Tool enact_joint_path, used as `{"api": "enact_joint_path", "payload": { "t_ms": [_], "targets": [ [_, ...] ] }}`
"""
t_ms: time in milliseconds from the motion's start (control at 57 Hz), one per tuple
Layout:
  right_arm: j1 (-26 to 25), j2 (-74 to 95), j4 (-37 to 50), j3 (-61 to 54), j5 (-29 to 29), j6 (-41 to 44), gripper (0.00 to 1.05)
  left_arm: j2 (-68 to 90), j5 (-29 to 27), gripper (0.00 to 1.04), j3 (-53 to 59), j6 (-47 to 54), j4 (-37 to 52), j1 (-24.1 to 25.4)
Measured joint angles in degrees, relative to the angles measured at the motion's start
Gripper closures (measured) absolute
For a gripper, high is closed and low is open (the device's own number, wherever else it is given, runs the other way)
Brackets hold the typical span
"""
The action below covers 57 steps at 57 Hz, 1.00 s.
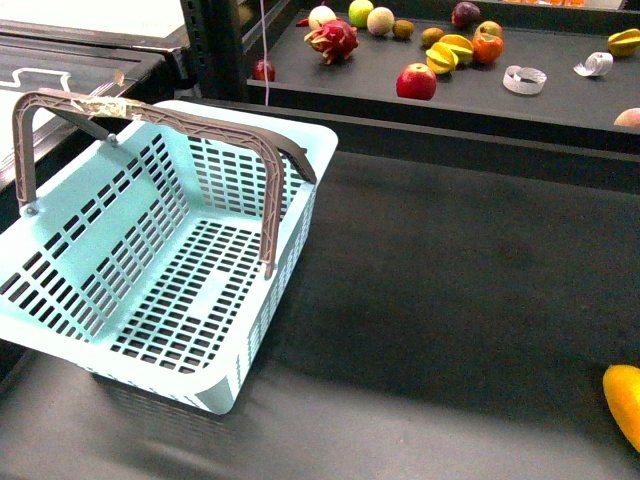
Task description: Pick mango with right arm and hold basket with left
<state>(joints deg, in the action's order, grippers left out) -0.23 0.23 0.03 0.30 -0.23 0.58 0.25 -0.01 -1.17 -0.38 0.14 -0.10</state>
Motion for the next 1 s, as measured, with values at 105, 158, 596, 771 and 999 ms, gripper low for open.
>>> {"api": "enact_joint_path", "payload": {
  "t_ms": [105,158,596,771,999],
  "targets": [
    [0.0,0.0,0.0,0.0,0.0,0.0,0.08,0.0,0.0,0.08,0.0,0.0,0.0,0.0],
    [0.0,0.0,0.0,0.0,0.0,0.0,0.08,0.0,0.0,0.08,0.0,0.0,0.0,0.0],
    [0.0,0.0,0.0,0.0,0.0,0.0,0.08,0.0,0.0,0.08,0.0,0.0,0.0,0.0],
    [0.0,0.0,0.0,0.0,0.0,0.0,0.08,0.0,0.0,0.08,0.0,0.0,0.0,0.0],
    [0.0,0.0,0.0,0.0,0.1,0.0,0.08,16.9,-32.5,0.08,-1.5,-15.3,1.4,-7.2]
  ]
}}
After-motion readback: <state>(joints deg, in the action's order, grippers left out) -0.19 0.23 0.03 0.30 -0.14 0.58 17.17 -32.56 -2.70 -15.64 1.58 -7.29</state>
